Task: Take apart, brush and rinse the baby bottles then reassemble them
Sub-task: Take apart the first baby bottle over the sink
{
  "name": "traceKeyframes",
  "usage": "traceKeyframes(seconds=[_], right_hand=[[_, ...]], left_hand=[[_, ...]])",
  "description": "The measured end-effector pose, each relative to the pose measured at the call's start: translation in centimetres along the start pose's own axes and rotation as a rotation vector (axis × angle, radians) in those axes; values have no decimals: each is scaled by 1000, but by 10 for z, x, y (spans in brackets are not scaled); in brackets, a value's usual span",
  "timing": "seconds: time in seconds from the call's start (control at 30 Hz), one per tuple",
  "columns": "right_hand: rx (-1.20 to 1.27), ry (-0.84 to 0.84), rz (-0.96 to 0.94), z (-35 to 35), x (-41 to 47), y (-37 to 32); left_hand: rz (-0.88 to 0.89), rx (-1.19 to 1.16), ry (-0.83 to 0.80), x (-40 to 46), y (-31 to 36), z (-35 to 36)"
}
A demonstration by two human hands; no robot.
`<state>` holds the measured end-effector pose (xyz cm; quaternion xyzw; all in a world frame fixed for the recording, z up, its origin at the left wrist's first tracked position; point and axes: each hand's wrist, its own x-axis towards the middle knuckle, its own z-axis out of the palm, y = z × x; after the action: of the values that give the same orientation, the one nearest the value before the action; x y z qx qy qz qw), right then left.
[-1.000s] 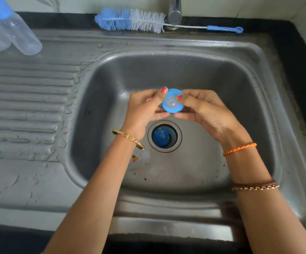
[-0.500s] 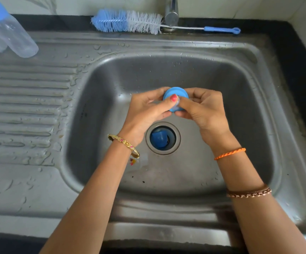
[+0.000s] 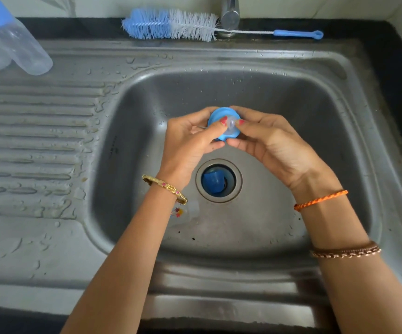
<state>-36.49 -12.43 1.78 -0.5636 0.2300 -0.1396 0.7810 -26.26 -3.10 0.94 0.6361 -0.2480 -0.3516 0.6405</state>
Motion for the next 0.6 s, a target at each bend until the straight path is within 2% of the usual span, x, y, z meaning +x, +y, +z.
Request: traceKeyframes(seconds=[0.23,0.43,0.6], right_hand=[[-120,116,-37,5,0,6],[-202,322,-163,13,1,11],[-188,358,-197,20,-1,12]], left_hand=[[35,46,-16,1,-3,-2],[18,-65,1,0,-3,0],[78,-46,37,1,-7,-3]])
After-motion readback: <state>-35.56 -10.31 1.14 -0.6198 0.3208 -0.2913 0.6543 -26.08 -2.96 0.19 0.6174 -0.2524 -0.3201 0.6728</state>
